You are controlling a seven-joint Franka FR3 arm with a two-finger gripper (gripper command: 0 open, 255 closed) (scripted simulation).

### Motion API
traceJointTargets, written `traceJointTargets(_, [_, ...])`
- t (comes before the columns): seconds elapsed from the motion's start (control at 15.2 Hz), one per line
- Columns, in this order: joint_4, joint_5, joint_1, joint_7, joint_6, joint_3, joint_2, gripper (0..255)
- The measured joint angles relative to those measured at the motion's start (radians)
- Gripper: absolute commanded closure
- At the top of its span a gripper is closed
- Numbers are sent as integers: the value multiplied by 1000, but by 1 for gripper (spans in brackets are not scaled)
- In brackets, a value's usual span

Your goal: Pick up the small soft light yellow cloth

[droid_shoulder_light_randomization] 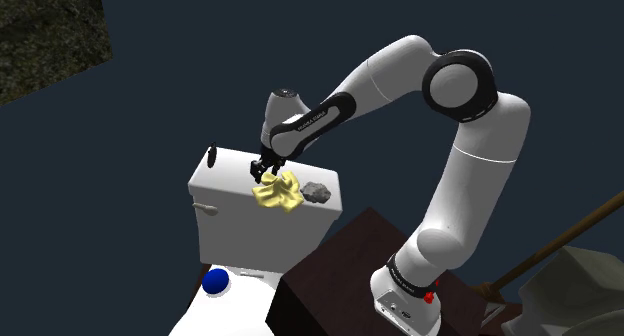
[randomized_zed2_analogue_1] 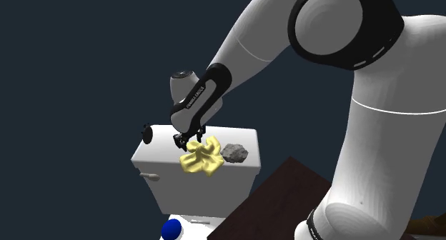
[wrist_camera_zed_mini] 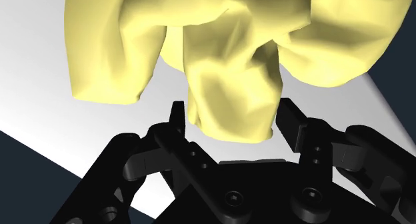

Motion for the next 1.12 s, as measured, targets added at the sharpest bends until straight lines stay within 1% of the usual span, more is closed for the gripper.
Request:
traceJointTargets(0.26, [1, 0, 0, 0, -1, 0, 1, 255])
traceJointTargets(0.4, [2, 5, -1, -3, -16, 2, -12, 255])
traceJointTargets(1.12, [29, 47, -10, -35, -147, 17, -120, 255])
